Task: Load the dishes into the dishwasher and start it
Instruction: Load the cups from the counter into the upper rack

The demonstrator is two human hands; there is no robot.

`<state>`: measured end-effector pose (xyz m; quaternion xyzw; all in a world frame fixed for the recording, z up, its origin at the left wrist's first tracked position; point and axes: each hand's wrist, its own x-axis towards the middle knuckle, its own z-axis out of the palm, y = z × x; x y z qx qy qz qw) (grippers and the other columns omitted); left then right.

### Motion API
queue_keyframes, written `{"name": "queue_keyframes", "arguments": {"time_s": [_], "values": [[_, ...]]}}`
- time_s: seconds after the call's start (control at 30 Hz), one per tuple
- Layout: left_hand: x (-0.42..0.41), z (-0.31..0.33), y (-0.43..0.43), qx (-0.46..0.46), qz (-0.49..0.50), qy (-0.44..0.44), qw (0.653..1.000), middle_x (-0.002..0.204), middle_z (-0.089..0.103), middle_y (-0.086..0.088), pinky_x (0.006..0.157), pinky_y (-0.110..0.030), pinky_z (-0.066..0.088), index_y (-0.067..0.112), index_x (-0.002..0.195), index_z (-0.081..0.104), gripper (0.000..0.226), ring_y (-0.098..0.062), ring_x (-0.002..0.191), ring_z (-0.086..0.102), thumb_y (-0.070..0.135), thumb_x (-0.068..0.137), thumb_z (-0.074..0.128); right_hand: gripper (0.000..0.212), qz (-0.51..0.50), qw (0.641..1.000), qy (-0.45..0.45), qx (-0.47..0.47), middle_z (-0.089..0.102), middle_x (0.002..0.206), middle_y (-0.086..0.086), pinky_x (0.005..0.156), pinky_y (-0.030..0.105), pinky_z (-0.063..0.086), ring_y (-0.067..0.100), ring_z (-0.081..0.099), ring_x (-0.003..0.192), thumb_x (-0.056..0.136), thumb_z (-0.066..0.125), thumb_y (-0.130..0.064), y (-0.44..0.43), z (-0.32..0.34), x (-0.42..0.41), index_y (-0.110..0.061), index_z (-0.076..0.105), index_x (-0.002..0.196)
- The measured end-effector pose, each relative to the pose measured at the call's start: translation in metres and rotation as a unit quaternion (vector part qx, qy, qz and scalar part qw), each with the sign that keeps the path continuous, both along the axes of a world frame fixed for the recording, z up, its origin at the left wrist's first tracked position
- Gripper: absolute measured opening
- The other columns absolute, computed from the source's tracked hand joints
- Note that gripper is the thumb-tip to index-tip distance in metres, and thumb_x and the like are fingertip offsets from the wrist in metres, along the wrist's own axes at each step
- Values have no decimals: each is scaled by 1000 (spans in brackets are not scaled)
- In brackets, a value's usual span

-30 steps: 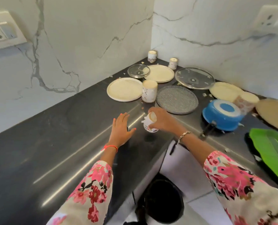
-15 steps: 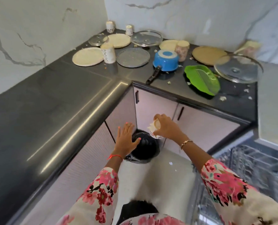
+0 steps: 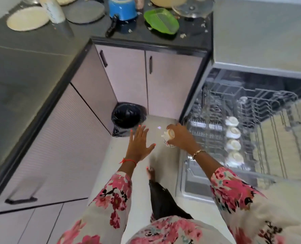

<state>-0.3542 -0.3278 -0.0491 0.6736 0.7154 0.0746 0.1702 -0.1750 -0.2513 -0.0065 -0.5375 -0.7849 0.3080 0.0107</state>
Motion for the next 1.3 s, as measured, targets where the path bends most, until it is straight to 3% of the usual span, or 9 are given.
{"name": "queue_keyframes", "arguments": {"time_s": [0.13,0.27,0.53,0.67,0.87,0.97,1.1,1.23,1.3], "values": [[51,-1,-36,-36,-40,6,999,157,6,-4,114,-44,-11,12,147,15,96,-20,145,-4,70,71,12,58,-46,999,7,-24,47,123,13,91,32,40,28,46,114,71,76,-17,-51,-2,61,-13,52,124],[94,1,-53,-50,-80,5,995,157,4,-4,114,-43,-11,12,147,14,77,-19,144,-7,55,89,41,59,-98,995,15,-23,49,123,13,91,35,41,30,45,115,68,78,-16,-84,-3,117,-12,54,122],[167,4,-25,-49,-145,-12,988,156,9,-5,114,-42,-10,12,146,20,73,-19,145,-3,51,90,46,62,-182,983,0,-10,54,122,8,87,33,41,27,50,114,68,78,-18,-86,-8,212,-16,53,125],[204,-2,9,-49,-151,-28,987,156,12,-6,115,-42,-7,11,145,23,75,-19,145,-1,54,88,46,61,-184,983,4,-16,51,123,11,88,35,42,29,48,114,70,76,-16,-58,-12,252,-17,52,126],[256,-12,69,-43,-128,-43,990,155,16,-6,115,-41,-3,10,144,24,98,-20,145,2,72,69,15,57,-182,982,39,-33,51,117,14,87,36,42,31,47,111,68,74,-8,11,-21,307,-13,55,122],[270,-14,100,-42,-108,-37,993,154,17,-7,115,-42,0,10,144,25,94,-22,145,4,70,72,17,56,-168,983,54,-48,50,120,17,85,35,41,30,46,114,70,72,-2,48,-20,327,-7,54,123],[280,-21,143,-58,-101,-22,993,155,14,-8,116,-43,2,10,144,23,73,-23,145,3,52,89,46,48,-191,977,73,-59,62,105,25,85,36,45,34,57,102,63,77,5,104,-29,345,5,63,108],[280,-33,189,-68,-111,-21,991,155,13,-10,117,-45,5,8,144,23,85,-26,144,4,63,79,27,59,-222,969,89,-56,53,119,23,91,34,40,33,49,114,65,77,3,160,-41,348,3,56,120],[280,-40,213,-65,-112,-28,991,155,11,-11,117,-46,7,8,145,21,80,-26,144,4,57,83,35,60,-223,970,86,-53,50,121,24,91,34,42,33,49,113,68,76,2,185,-46,345,0,54,124]]}}
